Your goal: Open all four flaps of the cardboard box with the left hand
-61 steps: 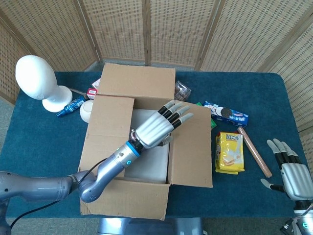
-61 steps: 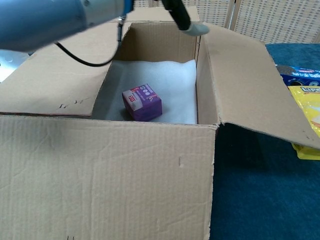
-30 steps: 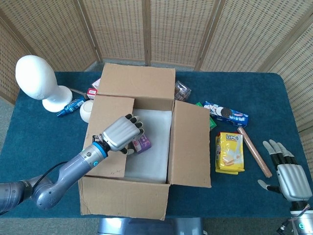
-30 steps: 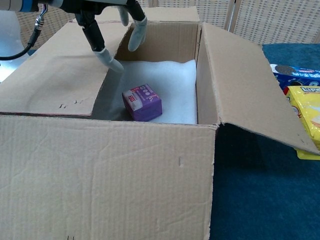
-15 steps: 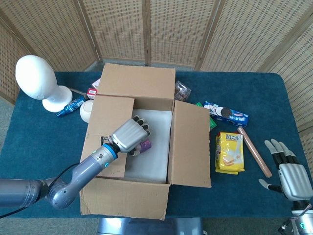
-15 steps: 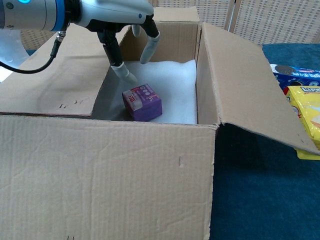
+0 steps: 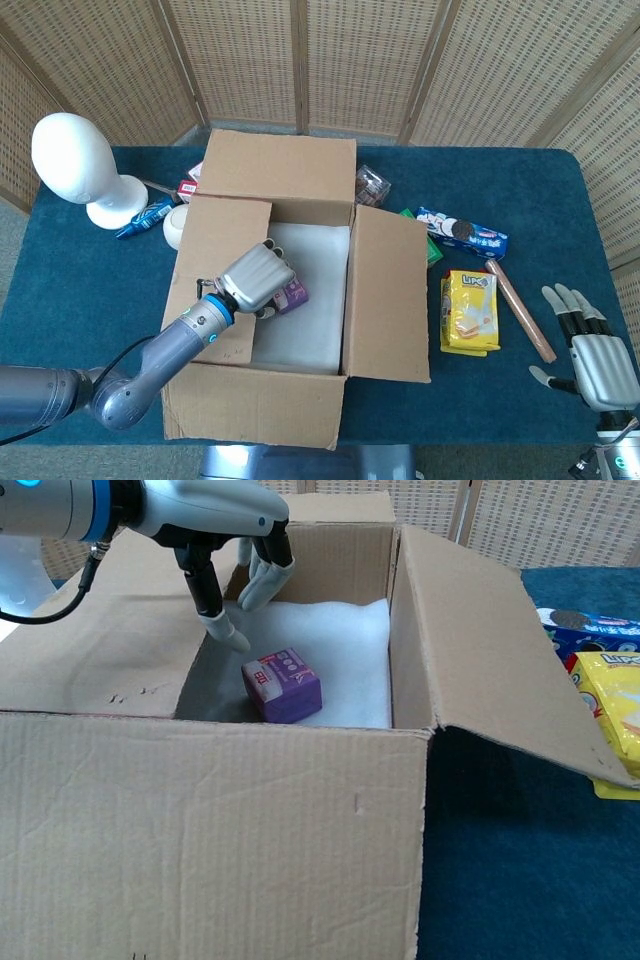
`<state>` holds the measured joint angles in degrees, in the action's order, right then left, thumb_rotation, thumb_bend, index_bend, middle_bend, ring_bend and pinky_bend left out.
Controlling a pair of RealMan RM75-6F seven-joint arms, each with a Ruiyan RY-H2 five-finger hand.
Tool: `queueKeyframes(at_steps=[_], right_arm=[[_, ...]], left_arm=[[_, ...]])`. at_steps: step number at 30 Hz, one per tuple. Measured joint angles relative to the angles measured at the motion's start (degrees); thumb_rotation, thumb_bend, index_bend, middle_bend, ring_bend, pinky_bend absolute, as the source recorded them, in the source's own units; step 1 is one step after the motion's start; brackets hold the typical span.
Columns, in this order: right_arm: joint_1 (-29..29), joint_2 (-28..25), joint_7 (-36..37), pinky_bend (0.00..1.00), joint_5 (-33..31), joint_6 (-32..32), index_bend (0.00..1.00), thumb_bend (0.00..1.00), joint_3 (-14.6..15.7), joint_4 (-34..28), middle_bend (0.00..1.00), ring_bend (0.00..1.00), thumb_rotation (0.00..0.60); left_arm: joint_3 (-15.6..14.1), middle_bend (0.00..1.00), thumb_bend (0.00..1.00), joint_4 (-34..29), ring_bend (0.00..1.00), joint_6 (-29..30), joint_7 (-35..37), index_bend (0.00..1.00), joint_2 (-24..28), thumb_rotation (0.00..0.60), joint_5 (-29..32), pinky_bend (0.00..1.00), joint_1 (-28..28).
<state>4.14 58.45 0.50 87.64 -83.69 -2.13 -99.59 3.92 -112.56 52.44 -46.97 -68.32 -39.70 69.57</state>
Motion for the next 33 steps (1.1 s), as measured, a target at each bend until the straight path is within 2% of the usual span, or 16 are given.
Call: queueKeyframes(at_steps=[10, 16, 25, 33], right_arm=[[0.0, -0.1, 0.1, 0.16, 0.3, -0.1, 0.0, 0.0, 0.1, -0.2, 0.0, 0.01, 0.6], [-0.2, -0.2, 0.2, 0.16, 0.7, -0.5, 0.0, 0.0, 0.2, -0.4, 0.0, 0.01, 0.6], [-0.3, -0.3, 0.2, 0.16, 0.8, -0.6, 0.0, 0.0, 0.2, -0.6, 0.0, 0.01, 0.6], [-0.3, -0.3, -0.3, 0.16, 1.1, -0.6, 0.0, 0.0, 0.4, -0.9, 0.0, 0.01, 0.6]], left_arm=[[0.1, 0.61, 0.0, -2.5, 0.4, 1.1, 1.9, 0.61, 4.3, 0.495, -2.3, 0.36, -0.6], [0.4, 0.61, 0.0, -5.3, 0.4, 1.6, 4.2, 0.61, 9.1, 0.492, -4.6, 0.36, -1.9], [1.5, 0.62, 0.0, -7.7, 0.41, 1.8, 11.8, 0.61, 17.4, 0.457, -9.0, 0.37, -6.0], [2.3, 0.62, 0.0, -7.7, 0.41, 0.6, 19.2, 0.61, 23.7, 0.449, -13.0, 0.37, -10.4]])
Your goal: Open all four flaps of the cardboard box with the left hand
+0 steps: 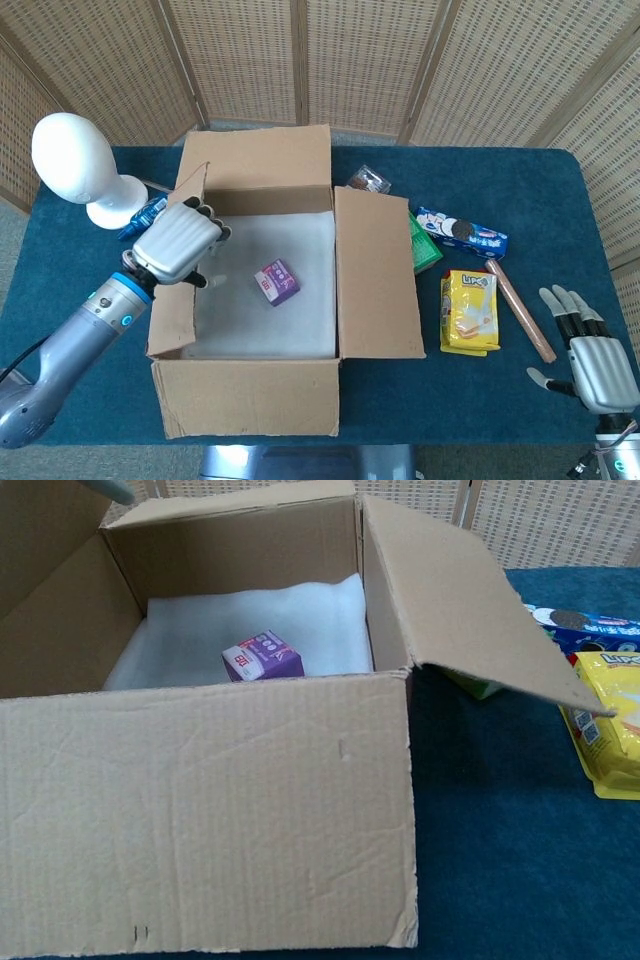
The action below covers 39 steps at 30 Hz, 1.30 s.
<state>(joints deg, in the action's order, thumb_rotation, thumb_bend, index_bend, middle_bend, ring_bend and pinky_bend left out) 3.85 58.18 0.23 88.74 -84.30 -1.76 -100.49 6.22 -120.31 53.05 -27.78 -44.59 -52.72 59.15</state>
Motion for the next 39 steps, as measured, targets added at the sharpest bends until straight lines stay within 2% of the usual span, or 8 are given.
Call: queueKeyframes(at_steps=[11, 20, 31, 39], right_arm=[[0.1, 0.0, -0.2, 0.16, 0.2, 0.1, 0.0, 0.0, 0.1, -0.2, 0.0, 0.01, 0.6], [0.2, 0.1, -0.4, 0.16, 0.3, 0.2, 0.0, 0.0, 0.1, -0.4, 0.0, 0.02, 0.6], [0.1, -0.1, 0.4, 0.16, 0.0, 0.1, 0.0, 0.0, -0.1, 0.0, 0.0, 0.02, 0.6], [0.2, -0.1, 0.2, 0.16, 0.5, 0.0, 0.0, 0.0, 0.1, -0.4, 0.0, 0.02, 0.6]], left_arm=[[0.5, 0.61, 0.0, 1.5, 0.42, -0.1, 8.8, 0.6, 6.3, 0.418, -7.7, 0.37, -6.8], [1.5, 0.6, 0.0, 2.9, 0.41, -0.1, 12.0, 0.59, 6.4, 0.417, -13.0, 0.36, -9.6], [1.6, 0.62, 0.0, 4.0, 0.42, 1.2, 15.7, 0.59, 9.5, 0.418, -14.8, 0.37, -14.5], [-0.4, 0.61, 0.0, 7.9, 0.42, 1.9, 19.7, 0.59, 9.6, 0.395, -17.6, 0.37, -20.0]])
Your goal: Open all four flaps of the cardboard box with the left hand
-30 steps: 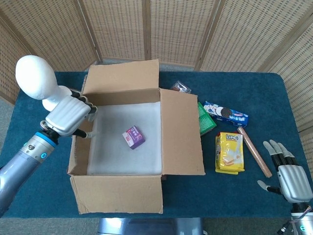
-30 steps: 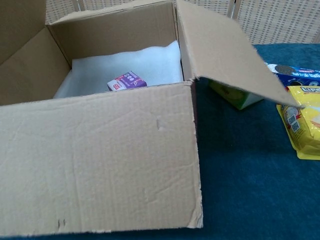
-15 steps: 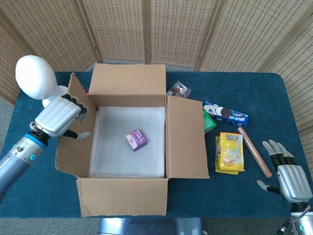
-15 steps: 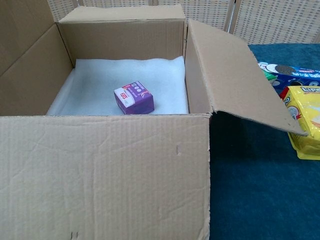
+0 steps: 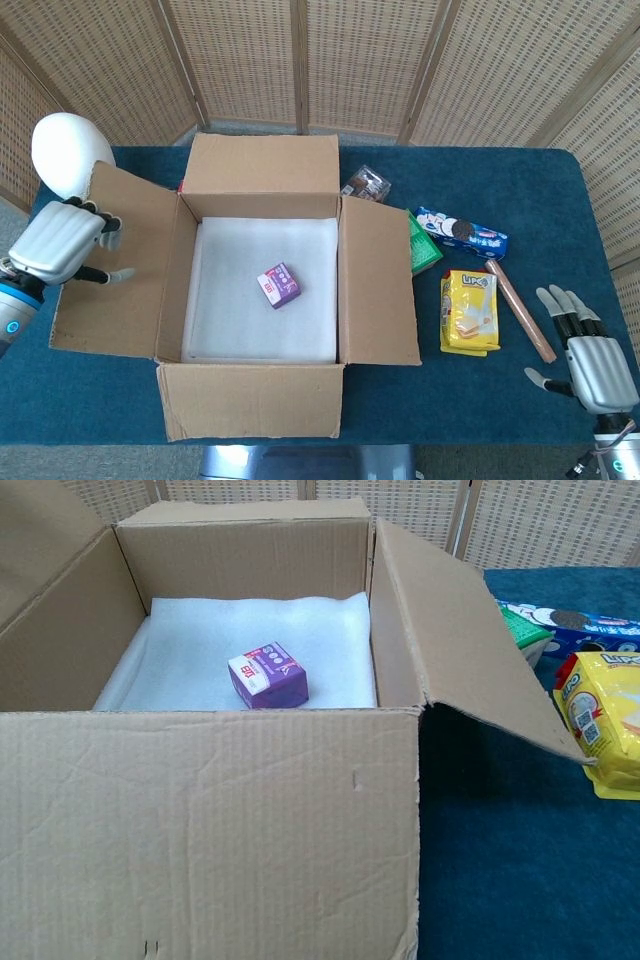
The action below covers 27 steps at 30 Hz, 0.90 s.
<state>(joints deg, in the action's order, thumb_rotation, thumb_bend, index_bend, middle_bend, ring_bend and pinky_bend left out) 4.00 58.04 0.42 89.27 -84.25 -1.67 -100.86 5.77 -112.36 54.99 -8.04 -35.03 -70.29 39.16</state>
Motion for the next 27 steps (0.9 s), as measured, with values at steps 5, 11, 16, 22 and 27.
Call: queueKeyframes(at_steps=[5, 11, 16, 22, 27], right_arm=[[0.0, 0.0, -0.2, 0.16, 0.2, 0.1, 0.0, 0.0, 0.2, -0.1, 0.0, 0.02, 0.6], [-0.1, -0.1, -0.2, 0.16, 0.4, -0.3, 0.0, 0.0, 0.2, -0.3, 0.0, 0.02, 0.6], [-0.4, -0.2, 0.1, 0.16, 0.4, -1.0, 0.0, 0.0, 0.0, -0.1, 0.0, 0.01, 0.6], [-0.7, 0.6, 0.0, 0.1, 0.5, -2.8, 0.0, 0.0, -0.8, 0.6, 0.0, 0.0, 0.6], [-1.1, 1.2, 0.8, 0.09, 0.3, -4.4, 0.0, 0.0, -1.5, 1.5, 0.0, 0.0, 0.6]], left_arm=[[-1.8, 0.58, 0.0, 4.9, 0.41, -0.7, 2.6, 0.57, -3.9, 0.384, -1.0, 0.33, -2.2], [-3.2, 0.29, 0.0, 11.3, 0.17, -0.7, 6.9, 0.44, -10.5, 0.376, -3.0, 0.21, -4.9], [-3.8, 0.0, 0.0, 14.1, 0.0, 3.0, 10.5, 0.18, -13.9, 0.375, -5.6, 0.04, -7.9], [-4.3, 0.0, 0.0, 18.1, 0.0, 14.3, 15.7, 0.0, -17.4, 0.381, -11.8, 0.0, -13.0], [-4.8, 0.0, 0.0, 21.0, 0.0, 22.9, 18.0, 0.0, -19.5, 0.418, -15.5, 0.0, -18.4]])
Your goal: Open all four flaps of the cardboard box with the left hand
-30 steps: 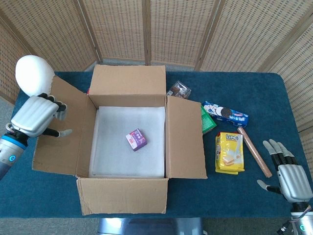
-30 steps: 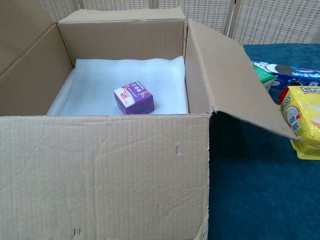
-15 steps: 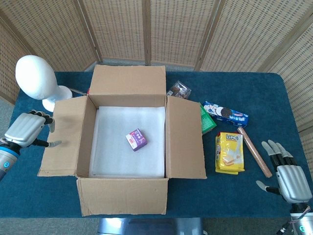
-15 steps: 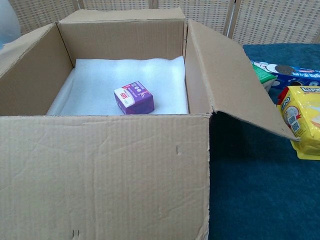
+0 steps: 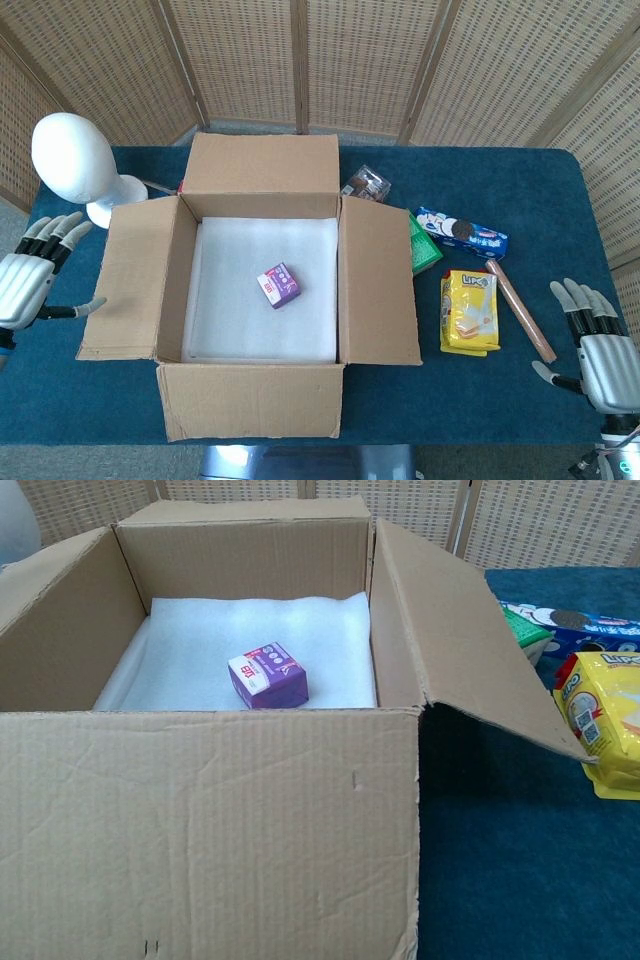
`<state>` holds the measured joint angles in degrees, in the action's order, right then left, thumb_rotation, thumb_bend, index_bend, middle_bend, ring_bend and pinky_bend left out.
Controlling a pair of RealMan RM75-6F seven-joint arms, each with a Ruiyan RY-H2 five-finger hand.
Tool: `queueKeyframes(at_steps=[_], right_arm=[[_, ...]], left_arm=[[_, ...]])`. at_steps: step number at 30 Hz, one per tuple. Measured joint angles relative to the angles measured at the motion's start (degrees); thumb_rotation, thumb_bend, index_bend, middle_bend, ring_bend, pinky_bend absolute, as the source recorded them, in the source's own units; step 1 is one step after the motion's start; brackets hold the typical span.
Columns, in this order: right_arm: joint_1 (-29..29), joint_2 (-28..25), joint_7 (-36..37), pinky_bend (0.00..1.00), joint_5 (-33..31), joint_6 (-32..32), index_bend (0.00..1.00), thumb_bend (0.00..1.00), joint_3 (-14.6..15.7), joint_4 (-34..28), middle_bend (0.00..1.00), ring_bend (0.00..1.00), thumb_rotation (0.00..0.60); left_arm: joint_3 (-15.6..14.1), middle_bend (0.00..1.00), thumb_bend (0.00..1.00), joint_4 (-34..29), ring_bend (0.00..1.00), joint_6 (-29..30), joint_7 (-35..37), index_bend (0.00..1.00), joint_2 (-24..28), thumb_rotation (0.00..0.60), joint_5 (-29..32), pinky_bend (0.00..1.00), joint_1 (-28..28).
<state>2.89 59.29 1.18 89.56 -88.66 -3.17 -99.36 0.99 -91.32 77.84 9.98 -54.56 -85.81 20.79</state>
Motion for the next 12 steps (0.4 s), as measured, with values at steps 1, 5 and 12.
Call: queueKeyframes(at_steps=[1, 5, 12], right_arm=[[-0.1, 0.1, 0.2, 0.09, -0.1, -0.3, 0.0, 0.0, -0.1, 0.2, 0.0, 0.0, 0.6], [-0.4, 0.2, 0.1, 0.09, 0.0, -0.9, 0.0, 0.0, -0.3, 0.4, 0.0, 0.0, 0.6], [-0.1, 0.9, -0.6, 0.09, -0.9, -0.7, 0.0, 0.0, -1.0, 1.3, 0.0, 0.0, 0.6]], left_arm=[[-0.2, 0.0, 0.0, 0.2, 0.0, 1.1, 0.1, 0.0, -0.2, 0.424, -0.4, 0.0, -1.0], [-0.9, 0.0, 0.0, 0.1, 0.0, 4.9, 0.5, 0.0, -0.9, 0.48, -0.9, 0.0, -4.8], [-1.9, 0.0, 0.0, -1.3, 0.0, 8.6, -1.1, 0.0, -2.5, 0.599, 0.2, 0.0, -9.5]])
